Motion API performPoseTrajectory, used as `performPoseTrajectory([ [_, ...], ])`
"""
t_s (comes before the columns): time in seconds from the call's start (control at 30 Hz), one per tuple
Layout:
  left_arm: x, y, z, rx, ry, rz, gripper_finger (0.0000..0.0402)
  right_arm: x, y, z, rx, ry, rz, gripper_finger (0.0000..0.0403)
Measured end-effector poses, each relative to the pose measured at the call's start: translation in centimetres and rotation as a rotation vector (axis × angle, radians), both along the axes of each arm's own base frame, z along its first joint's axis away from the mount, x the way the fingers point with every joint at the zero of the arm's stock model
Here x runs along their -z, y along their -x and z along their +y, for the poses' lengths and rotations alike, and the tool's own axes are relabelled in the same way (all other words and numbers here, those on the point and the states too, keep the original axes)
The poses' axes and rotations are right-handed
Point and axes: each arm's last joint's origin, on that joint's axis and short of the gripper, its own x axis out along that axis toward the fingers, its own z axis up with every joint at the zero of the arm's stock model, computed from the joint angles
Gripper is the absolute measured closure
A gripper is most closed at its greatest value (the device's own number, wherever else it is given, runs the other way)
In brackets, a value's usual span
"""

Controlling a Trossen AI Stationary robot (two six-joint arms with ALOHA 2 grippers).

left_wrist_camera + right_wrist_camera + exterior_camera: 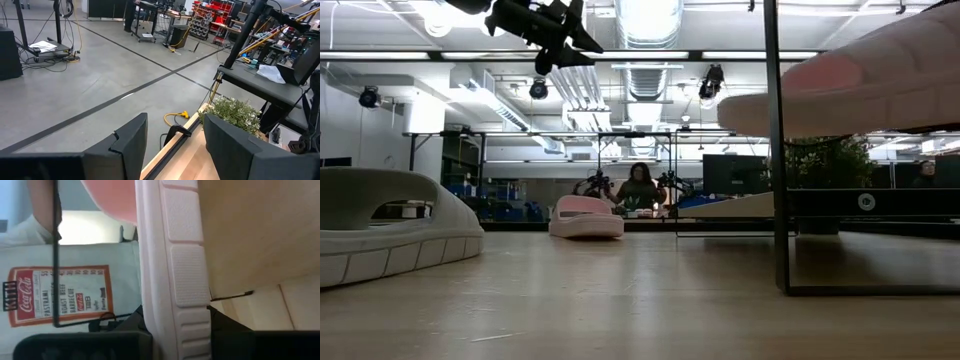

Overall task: Pick and place slides into the shelf
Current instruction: Put the left pink slide on the shelf

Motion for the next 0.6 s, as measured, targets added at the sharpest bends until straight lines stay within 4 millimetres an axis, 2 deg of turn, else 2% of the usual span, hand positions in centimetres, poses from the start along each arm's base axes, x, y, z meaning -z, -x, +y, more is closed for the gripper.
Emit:
performPoseTrajectory([
  [0.6,0.0,0.0,0.0,-0.011,-0.002,0.002,0.0223,1.9,-1.2,0.9,0.006,0.046,0.055,0.035],
])
